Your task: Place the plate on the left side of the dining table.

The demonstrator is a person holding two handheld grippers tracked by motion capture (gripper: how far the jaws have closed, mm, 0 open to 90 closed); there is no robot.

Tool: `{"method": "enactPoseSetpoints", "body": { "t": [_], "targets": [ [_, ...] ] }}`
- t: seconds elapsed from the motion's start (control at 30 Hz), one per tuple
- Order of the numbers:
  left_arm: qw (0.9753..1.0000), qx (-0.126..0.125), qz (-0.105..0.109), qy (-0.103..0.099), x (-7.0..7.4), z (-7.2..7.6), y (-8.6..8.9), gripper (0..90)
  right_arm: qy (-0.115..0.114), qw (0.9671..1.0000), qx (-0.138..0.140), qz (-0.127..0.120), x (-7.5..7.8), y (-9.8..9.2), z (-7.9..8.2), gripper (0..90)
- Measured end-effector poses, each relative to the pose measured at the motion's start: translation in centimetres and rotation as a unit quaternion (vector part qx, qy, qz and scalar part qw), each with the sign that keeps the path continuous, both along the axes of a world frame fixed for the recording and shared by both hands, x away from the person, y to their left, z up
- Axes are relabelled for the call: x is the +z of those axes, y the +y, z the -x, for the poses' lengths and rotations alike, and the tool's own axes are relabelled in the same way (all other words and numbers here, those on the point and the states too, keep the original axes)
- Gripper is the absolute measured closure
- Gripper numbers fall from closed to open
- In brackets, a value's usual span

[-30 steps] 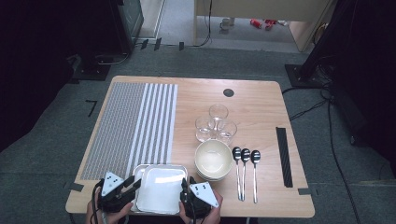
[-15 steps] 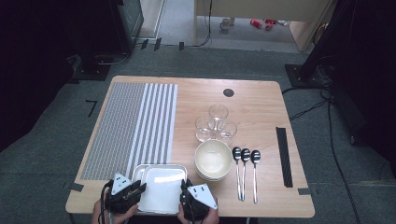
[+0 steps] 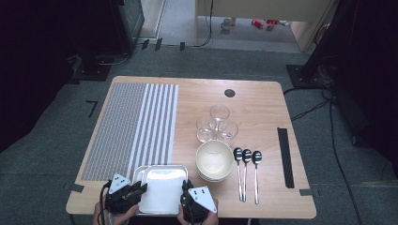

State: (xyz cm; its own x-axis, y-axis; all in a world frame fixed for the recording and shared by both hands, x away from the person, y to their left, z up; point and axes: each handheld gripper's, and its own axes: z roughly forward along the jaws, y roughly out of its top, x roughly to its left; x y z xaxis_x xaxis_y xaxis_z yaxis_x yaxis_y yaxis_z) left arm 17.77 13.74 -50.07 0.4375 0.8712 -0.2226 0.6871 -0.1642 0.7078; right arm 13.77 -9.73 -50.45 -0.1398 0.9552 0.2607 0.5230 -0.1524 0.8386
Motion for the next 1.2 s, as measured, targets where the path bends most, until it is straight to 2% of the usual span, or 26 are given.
{"method": "enactPoseSetpoints", "body": {
  "t": [0.1, 0.27, 0.37, 0.57, 0.77, 0.93, 1.2],
  "targets": [
    [0.9998, 0.007, 0.015, -0.010, 0.3, 0.1, 0.2, 76.4, 0.003, 1.0000, -0.007, -0.003, -0.1, 0.0, 0.0, 83.7],
    [0.9997, 0.008, 0.011, -0.020, 0.4, 0.2, 0.1, 79.2, 0.005, 0.9999, -0.009, -0.006, -0.2, -0.1, 0.0, 83.8],
    [0.9996, 0.004, 0.016, -0.023, 0.5, 0.1, 0.2, 79.9, -0.005, 0.9999, -0.011, -0.005, 0.1, -0.2, 0.0, 85.2],
    [0.9989, 0.008, 0.026, -0.038, 1.1, 0.3, 0.5, 81.0, -0.008, 0.9998, -0.012, -0.012, 0.7, -0.1, -0.2, 86.2],
    [0.9978, 0.020, 0.038, -0.050, 1.8, 0.4, 0.9, 82.7, -0.018, 0.9997, -0.008, -0.016, 1.4, 0.2, -0.5, 87.4],
    [0.9966, 0.028, 0.040, -0.066, 2.6, 0.3, 1.5, 85.0, -0.029, 0.9994, -0.002, -0.019, 2.3, 0.7, -1.0, 89.4],
    [0.9951, 0.043, 0.045, -0.077, 3.4, 0.0, 2.6, 87.8, -0.029, 0.9992, 0.011, -0.025, 2.7, 1.8, -1.5, 89.3]
  ]
}}
